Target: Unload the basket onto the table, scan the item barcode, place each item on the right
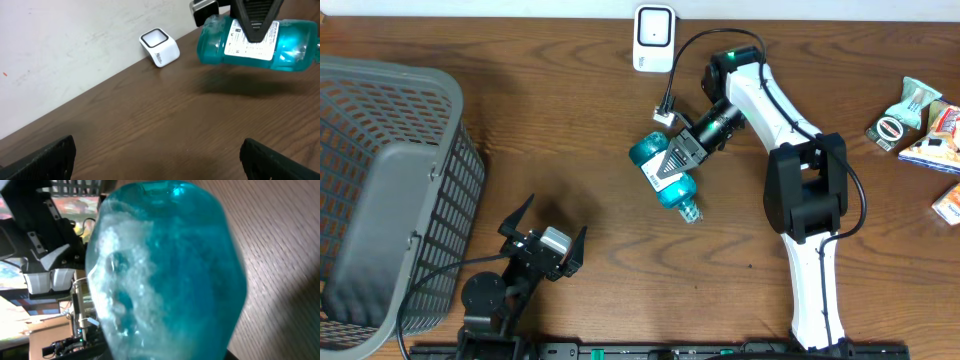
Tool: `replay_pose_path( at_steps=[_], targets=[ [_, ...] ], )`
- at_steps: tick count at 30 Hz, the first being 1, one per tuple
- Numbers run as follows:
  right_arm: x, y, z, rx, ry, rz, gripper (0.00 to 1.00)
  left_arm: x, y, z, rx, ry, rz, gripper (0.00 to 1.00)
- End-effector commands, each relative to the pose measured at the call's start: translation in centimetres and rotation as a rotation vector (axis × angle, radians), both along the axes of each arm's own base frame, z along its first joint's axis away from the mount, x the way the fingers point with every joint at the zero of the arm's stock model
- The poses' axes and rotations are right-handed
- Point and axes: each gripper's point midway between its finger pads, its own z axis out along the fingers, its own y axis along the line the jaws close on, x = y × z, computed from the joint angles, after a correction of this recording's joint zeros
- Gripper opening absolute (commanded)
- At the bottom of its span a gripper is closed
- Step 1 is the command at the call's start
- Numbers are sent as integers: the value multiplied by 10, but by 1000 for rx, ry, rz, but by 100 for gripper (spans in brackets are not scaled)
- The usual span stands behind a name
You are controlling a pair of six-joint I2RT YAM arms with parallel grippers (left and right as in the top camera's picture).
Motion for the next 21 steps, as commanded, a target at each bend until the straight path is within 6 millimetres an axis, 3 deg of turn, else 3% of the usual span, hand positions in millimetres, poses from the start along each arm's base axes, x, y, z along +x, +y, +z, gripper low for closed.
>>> replay_pose_path(
  at_steps=[1,10,14,21],
  targets=[
    [2,10,33,117,-49,-23,1,-3,-4,-17,6,43,-25,98],
    [-13,2,70,16,-90,-44,1,-3,-4,-17,6,43,-25,98],
    [-41,0,89,35,-103,-20,1,-3,-4,-17,6,43,-25,98],
    [-100,0,98,140,32,-26,1,-3,-4,-17,6,43,-25,98]
  ],
)
